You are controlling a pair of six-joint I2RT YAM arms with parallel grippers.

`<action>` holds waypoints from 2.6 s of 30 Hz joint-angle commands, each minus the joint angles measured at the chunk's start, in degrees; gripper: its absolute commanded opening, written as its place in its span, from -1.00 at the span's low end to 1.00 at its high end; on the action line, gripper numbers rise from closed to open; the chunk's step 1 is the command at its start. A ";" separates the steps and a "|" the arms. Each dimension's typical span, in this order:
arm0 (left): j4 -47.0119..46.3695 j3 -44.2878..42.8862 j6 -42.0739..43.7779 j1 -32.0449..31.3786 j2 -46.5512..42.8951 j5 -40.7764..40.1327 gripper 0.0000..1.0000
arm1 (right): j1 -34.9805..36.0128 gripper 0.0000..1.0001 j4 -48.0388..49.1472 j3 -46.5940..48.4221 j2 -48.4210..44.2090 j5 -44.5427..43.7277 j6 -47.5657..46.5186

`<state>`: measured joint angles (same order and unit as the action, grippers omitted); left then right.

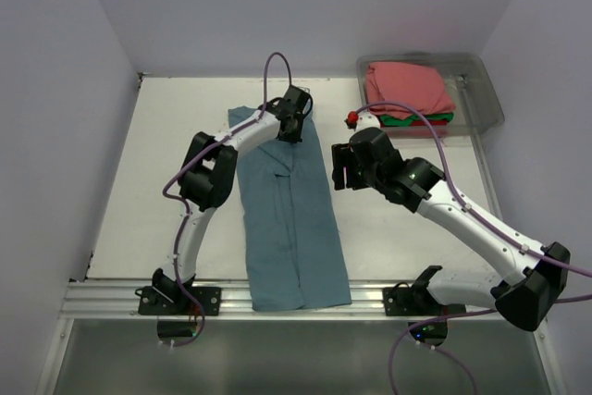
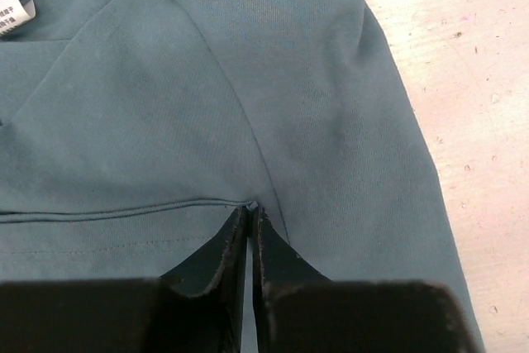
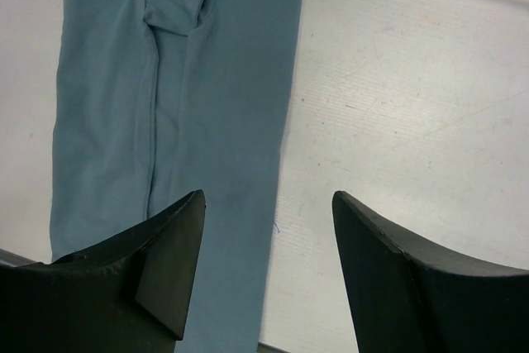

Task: Fold and stack the t-shirts
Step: Grab the bottom of the folded rectangular tshirt with both arms

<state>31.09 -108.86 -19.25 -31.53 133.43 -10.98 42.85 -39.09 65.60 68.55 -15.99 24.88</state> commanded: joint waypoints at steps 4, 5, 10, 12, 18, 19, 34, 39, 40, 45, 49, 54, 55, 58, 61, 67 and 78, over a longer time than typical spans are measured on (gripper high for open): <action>-0.24 1.37 0.18 0.15 -2.03 -2.28 -1.00 | 0.22 0.32 1.30 -0.39 0.00 -1.24 0.60; -0.24 2.24 -0.18 0.15 -2.99 -2.46 -1.00 | 0.30 0.32 1.30 -0.48 0.00 -1.24 0.60; -1.38 9.95 -3.77 0.15 -11.49 -5.27 -1.00 | 0.22 0.32 1.74 -0.92 0.09 -1.41 0.34; -1.65 12.87 -5.18 0.15 -14.76 -7.02 -1.00 | 0.22 0.32 2.09 -1.27 0.35 -1.33 0.34; -1.48 23.51 -8.79 0.15 -24.44 -10.37 -1.00 | 0.22 0.32 3.41 -1.53 1.93 0.16 -0.01; -1.04 24.39 -9.75 0.15 -25.49 -10.64 -1.00 | 0.22 0.32 3.67 -1.62 2.11 0.26 0.08; -0.94 38.27 -20.30 0.15 -30.59 -11.16 -1.00 | 0.22 0.32 3.58 -1.36 3.52 0.43 -0.71; -1.12 41.09 -23.02 0.15 -32.87 -11.78 -0.97 | 0.21 0.32 3.76 -1.00 4.74 1.05 -0.98; -1.12 41.44 -23.55 0.15 -33.40 -11.78 -0.74 | 0.13 0.33 3.76 -1.00 4.83 0.96 -0.98; -4.81 44.69 -24.53 0.15 -39.28 -12.22 0.80 | 0.21 0.50 4.55 -0.74 6.41 0.87 -1.15; -6.74 43.74 -21.55 0.15 -43.94 -13.27 1.00 | -0.31 0.61 6.56 1.10 10.00 0.34 -1.77; -12.18 39.96 -15.05 2.77 -42.82 -10.92 0.56 | -6.01 -0.36 11.40 8.47 19.67 5.70 -3.08; -13.50 39.78 -14.42 3.66 -42.29 -9.51 0.28 | -6.89 -0.85 12.62 10.32 24.13 6.58 -3.17; -18.16 38.81 -13.63 8.74 -39.48 -3.62 -0.75 | -9.97 -1.00 14.21 18.84 31.26 9.48 -3.96; -20.02 36.36 -12.84 12.80 -35.09 -1.33 -1.00 | -12.08 -1.00 12.56 30.17 42.25 12.64 -4.76; -19.66 31.34 -11.60 16.06 -27.09 1.13 -1.00 | -14.99 -1.00 7.28 52.06 62.73 20.64 -4.93; -22.40 30.99 -10.72 17.11 -19.00 5.97 -1.00 | -16.22 -1.00 6.84 59.99 72.33 23.02 -3.35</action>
<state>11.33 -75.50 -31.48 -15.18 112.36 -6.63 26.94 -31.99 121.93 140.81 5.45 21.23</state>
